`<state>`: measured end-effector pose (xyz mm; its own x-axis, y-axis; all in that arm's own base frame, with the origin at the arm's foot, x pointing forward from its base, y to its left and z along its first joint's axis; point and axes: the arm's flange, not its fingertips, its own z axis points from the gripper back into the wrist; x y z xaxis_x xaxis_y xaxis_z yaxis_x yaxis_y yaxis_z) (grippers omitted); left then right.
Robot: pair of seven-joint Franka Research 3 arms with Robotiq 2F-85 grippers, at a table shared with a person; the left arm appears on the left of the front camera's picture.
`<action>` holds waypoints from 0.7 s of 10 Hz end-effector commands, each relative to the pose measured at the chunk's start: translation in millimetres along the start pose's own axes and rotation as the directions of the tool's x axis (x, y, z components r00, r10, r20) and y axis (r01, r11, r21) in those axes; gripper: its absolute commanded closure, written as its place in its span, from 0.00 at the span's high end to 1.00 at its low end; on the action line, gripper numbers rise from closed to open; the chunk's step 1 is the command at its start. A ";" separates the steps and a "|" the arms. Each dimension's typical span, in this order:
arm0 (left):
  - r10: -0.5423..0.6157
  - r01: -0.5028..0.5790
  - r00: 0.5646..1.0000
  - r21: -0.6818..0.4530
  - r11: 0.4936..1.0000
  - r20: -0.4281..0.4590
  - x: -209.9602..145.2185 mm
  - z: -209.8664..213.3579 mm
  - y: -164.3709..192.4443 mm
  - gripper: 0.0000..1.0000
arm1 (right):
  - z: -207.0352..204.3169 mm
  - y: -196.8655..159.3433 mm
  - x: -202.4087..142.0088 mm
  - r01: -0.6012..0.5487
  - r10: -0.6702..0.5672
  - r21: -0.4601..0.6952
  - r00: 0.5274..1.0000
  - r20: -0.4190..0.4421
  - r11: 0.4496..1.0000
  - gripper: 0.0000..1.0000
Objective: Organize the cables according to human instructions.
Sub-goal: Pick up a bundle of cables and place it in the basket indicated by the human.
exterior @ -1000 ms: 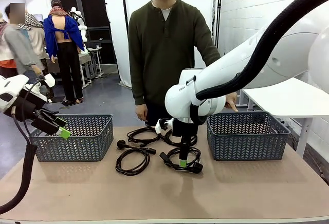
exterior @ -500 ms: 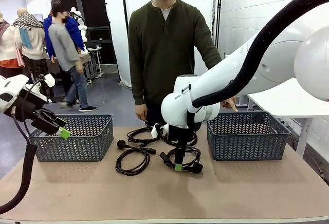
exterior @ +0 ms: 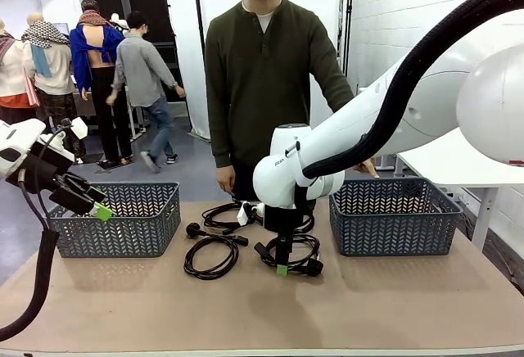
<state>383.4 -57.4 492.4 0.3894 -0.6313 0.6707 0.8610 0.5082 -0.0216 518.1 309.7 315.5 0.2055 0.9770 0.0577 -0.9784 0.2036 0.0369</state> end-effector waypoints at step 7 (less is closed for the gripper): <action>-0.016 0.016 1.000 -0.014 1.000 0.017 -0.8 -0.2 3.6 1.00 | -17.2 -6.0 9.5 0.025 -0.025 0.017 0.999 -0.021 1.000 1.00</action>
<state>383.4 -57.4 492.4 0.3895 -0.6311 0.6708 0.8610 0.5082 -0.0218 519.9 315.1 298.8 0.2097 0.9765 0.0494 -0.9765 0.2066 0.0610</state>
